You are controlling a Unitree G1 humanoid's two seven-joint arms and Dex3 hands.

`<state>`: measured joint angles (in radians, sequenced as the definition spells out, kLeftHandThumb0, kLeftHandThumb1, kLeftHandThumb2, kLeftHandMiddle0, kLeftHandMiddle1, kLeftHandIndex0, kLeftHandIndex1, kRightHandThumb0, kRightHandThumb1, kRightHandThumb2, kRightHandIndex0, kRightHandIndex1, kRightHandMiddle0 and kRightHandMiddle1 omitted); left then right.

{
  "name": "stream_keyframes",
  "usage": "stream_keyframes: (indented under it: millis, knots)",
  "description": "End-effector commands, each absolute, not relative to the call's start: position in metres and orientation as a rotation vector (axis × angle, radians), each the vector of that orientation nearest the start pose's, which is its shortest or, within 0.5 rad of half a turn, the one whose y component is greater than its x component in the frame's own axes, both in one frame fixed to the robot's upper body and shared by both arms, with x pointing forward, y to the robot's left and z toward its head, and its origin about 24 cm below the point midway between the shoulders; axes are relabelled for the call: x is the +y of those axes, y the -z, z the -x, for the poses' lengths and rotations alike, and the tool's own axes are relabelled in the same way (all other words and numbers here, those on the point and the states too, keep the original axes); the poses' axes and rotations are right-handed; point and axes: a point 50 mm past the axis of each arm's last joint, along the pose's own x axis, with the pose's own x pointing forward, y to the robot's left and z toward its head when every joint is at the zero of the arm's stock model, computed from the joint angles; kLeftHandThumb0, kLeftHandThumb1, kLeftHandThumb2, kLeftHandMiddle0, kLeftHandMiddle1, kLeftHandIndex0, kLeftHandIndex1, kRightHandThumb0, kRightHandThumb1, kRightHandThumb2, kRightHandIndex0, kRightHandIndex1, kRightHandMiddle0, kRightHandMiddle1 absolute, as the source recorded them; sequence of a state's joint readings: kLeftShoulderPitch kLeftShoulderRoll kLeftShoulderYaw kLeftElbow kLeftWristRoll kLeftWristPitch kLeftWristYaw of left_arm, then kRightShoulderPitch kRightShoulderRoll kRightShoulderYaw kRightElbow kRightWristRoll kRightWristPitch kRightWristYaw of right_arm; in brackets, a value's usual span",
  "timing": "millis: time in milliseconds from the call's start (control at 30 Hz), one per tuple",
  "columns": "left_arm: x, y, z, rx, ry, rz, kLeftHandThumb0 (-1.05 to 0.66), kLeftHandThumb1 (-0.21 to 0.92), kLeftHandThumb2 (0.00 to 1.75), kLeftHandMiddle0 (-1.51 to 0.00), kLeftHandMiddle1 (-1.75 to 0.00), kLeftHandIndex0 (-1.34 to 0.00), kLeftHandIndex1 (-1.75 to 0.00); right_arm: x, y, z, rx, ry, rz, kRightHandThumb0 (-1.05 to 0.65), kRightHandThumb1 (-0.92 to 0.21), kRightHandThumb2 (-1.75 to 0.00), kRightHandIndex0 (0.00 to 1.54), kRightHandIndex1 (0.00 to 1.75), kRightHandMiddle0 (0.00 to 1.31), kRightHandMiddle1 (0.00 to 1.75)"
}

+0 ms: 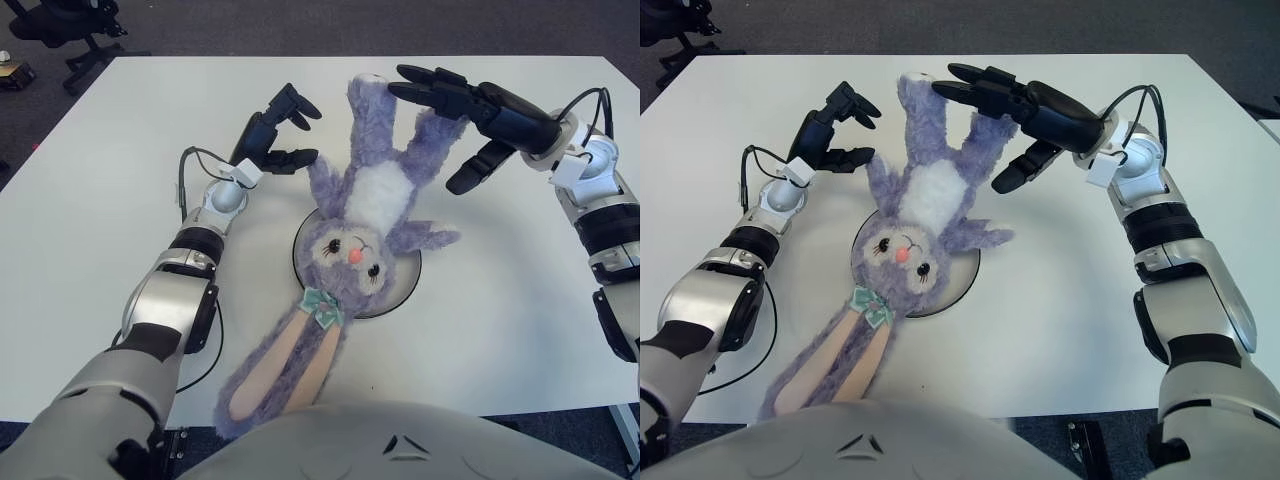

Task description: Put the doll into the plate.

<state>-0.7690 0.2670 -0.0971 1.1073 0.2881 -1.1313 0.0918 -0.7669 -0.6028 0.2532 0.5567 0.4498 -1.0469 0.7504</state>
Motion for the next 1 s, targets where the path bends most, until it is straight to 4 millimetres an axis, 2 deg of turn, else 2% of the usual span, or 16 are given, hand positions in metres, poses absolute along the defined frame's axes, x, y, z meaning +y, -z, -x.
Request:
stream_keyframes:
  millis: [0, 167, 267, 400, 633, 800, 967]
  knots:
    - [0.142, -0.125, -0.346, -0.771, 0.308, -0.481, 0.0, 0.92, 0.36, -0.43, -1.46, -0.23, -1.53, -0.177, -0.226, -0.311, -1.07, -0.842, 0.578, -0.69, -0.92, -0.48, 0.06, 0.02, 0.0, 0.0]
    - [0.142, -0.125, -0.346, -0.771, 0.307, -0.481, 0.0, 0.92, 0.36, -0.43, -1.46, -0.23, -1.53, -0.178, -0.226, -0.311, -1.069, -0.855, 0.566, -0.7, -0.92, -0.48, 0.07, 0.02, 0.0, 0.0]
    - [0.142, -0.124, -0.347, -0.759, 0.304, -0.488, 0.0, 0.92, 0.36, -0.44, -1.46, -0.23, -1.53, -0.194, -0.252, -0.337, -0.867, -0.985, 0.484, -0.76, -0.92, -0.39, 0.05, 0.01, 0.0, 0.0]
    - [0.142, -0.123, -0.347, -0.756, 0.302, -0.49, 0.0, 0.92, 0.35, -0.44, -1.45, -0.23, -1.53, -0.2, -0.266, -0.343, -0.795, -1.101, 0.44, -0.81, -0.92, -0.34, 0.04, 0.0, 0.0, 0.0]
    - [0.142, -0.123, -0.347, -0.756, 0.301, -0.492, 0.0, 0.92, 0.35, -0.44, -1.45, -0.23, -1.53, -0.203, -0.269, -0.345, -0.786, -1.146, 0.417, -0.83, -0.92, -0.32, 0.04, 0.0, 0.0, 0.0]
    - [0.144, -0.122, -0.347, -0.746, 0.296, -0.499, 0.0, 0.92, 0.35, -0.45, -1.44, -0.23, -1.53, -0.211, -0.272, -0.348, -0.655, -1.071, 0.248, -0.91, -0.92, -0.36, 0.05, 0.01, 0.0, 0.0]
    - [0.144, -0.122, -0.348, -0.746, 0.294, -0.501, 0.0, 0.92, 0.35, -0.45, -1.43, -0.23, -1.54, -0.211, -0.273, -0.346, -0.62, -1.07, 0.214, -0.95, -0.92, -0.35, 0.06, 0.0, 0.0, 0.0]
